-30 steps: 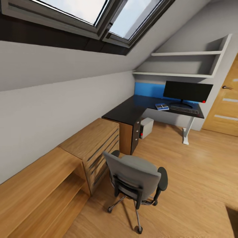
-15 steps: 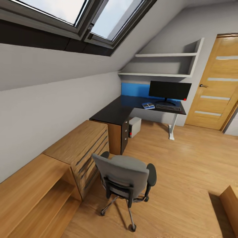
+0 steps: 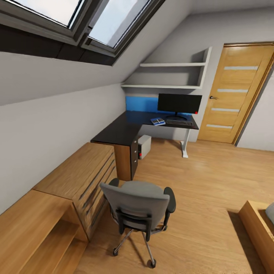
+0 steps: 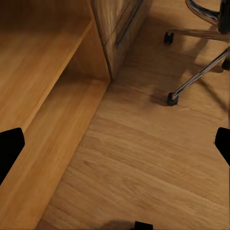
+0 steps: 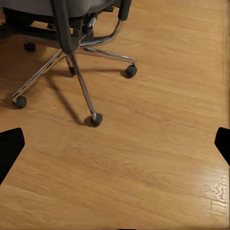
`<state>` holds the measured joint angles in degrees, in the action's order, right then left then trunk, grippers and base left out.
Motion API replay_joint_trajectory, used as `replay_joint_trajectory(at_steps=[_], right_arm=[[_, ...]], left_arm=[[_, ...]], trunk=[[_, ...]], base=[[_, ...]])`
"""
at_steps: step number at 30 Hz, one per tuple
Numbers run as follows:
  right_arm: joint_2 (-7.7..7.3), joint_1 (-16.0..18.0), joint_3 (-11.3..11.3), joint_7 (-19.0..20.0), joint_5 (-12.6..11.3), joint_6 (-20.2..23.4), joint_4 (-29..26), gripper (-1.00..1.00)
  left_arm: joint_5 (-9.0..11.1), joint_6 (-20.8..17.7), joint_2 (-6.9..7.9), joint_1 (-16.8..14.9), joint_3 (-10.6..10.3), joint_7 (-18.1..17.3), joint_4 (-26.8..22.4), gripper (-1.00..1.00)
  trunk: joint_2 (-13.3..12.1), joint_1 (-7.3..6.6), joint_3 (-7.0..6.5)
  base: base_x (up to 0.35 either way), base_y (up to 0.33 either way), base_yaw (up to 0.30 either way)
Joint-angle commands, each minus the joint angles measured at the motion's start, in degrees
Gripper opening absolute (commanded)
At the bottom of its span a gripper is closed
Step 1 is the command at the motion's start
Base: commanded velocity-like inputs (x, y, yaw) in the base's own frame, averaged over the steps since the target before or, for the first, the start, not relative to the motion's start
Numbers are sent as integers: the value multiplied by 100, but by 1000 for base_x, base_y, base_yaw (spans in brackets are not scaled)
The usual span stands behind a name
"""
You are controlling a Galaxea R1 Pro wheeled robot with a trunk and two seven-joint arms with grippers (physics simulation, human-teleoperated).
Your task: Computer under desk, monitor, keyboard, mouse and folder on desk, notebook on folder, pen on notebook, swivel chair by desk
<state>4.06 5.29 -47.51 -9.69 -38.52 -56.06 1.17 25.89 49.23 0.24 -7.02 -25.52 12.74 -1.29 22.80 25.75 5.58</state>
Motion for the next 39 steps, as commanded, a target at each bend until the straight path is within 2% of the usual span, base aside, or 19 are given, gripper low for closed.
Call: replay_joint_trajectory(at_steps=[1, 13, 24, 39], right_arm=[[3, 7, -48, -60, 14, -10, 13, 100], [4, 7, -48, -60, 15, -10, 15, 100], [7, 7, -48, -60, 13, -10, 15, 100], [12, 7, -48, -60, 12, -10, 14, 100]], left_arm=[[21, 8, 2, -1, -50, 35, -4, 100], [21, 8, 2, -1, -50, 30, -7, 100], [21, -1, -1, -1, -56, 27, -7, 100], [21, -5, 2, -1, -53, 27, -7, 100]], trunk=[[12, 3, 10], [12, 3, -19], [12, 3, -46], [12, 3, -79]], base=[[5, 14, -269], [1, 19, -269], [0, 229, -269], [0, 89, -253]])
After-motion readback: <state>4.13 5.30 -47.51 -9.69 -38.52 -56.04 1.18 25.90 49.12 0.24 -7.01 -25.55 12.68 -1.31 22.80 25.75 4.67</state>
